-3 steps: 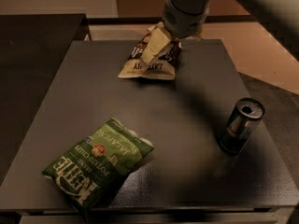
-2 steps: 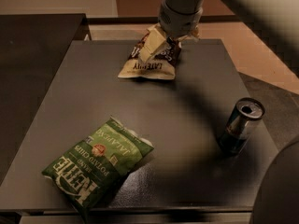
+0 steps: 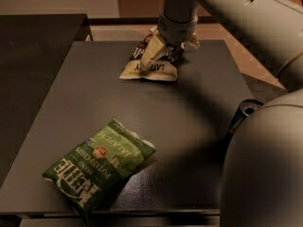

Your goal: Move brown chip bag near green jalapeno chip bag

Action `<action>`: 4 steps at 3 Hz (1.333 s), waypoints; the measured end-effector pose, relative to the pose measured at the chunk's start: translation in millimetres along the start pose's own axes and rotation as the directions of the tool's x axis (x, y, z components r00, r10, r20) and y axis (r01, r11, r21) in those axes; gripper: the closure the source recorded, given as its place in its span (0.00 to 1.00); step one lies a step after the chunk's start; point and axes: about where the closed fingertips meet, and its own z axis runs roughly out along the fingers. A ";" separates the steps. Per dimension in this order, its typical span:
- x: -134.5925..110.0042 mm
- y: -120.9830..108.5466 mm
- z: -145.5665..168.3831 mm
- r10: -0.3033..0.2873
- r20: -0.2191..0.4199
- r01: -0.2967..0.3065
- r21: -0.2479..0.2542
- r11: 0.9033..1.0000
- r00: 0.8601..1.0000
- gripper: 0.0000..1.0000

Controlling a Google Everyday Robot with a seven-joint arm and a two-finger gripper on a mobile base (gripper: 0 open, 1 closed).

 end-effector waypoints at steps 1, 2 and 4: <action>-1.0 -2.4 15.7 0.016 -0.027 -0.016 -0.002 1.000 1.000 0.00; -4.5 -4.7 24.7 0.025 -0.040 -0.025 -0.001 1.000 0.999 0.00; -7.4 -0.5 30.9 0.013 -0.053 -0.014 -0.024 1.000 0.999 0.41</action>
Offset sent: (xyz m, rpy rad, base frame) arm 0.0153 -0.0031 -0.0271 -0.0245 0.0573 -0.0412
